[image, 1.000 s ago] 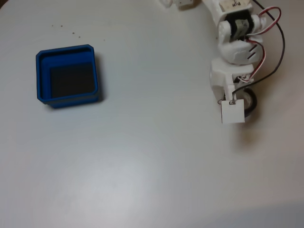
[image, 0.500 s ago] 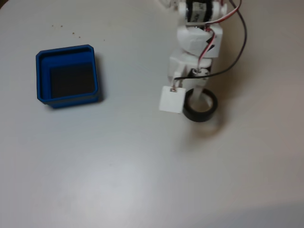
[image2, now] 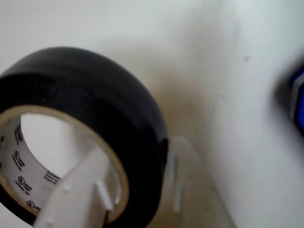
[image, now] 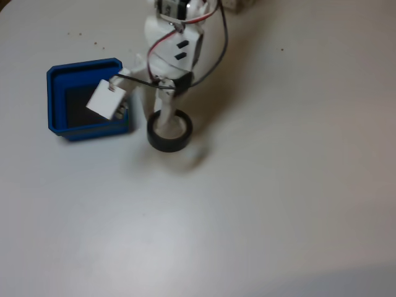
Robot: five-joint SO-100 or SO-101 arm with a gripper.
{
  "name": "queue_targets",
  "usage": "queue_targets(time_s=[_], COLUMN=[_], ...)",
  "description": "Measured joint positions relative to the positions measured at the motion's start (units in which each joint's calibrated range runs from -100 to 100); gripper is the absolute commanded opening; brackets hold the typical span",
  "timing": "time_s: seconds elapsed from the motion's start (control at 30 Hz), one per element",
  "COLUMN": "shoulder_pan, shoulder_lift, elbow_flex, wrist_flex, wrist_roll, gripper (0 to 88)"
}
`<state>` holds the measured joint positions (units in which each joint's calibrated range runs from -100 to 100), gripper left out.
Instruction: Pick the black tape roll and drop it in the blue box
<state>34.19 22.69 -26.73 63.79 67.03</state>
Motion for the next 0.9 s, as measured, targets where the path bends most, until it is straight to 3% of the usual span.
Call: queue_targets(time_s=[0.5, 0.9], shoulder_pan=[17.4, 24.6], shoulder_lift=[0.0, 0.2], elbow_flex=[0.0, 0.0], wrist_flex=[-4.8, -4.8], wrist_roll=[0.0, 0.1], gripper=[1.2, 1.2])
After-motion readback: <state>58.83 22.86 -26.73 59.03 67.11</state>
